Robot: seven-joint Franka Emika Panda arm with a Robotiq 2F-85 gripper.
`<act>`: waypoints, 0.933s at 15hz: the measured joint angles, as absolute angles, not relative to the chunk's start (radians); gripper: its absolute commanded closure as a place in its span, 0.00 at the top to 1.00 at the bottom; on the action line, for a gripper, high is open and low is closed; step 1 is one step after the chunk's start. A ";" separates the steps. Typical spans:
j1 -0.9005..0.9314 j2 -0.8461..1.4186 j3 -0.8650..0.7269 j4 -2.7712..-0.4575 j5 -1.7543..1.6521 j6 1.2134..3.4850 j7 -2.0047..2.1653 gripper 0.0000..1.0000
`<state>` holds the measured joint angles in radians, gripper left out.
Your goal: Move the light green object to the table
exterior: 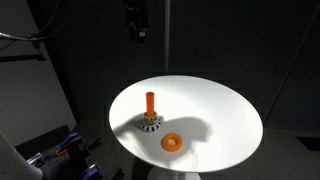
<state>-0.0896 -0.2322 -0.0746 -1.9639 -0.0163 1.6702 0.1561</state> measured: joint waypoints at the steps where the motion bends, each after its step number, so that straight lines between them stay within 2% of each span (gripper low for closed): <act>1: -0.093 -0.204 -0.080 -1.947 -0.016 1.670 0.156 1.00; 7: -0.109 -0.085 -0.122 -1.901 -0.012 1.697 0.147 1.00; 14: -0.122 -0.065 -0.156 -1.915 0.046 1.760 0.046 1.00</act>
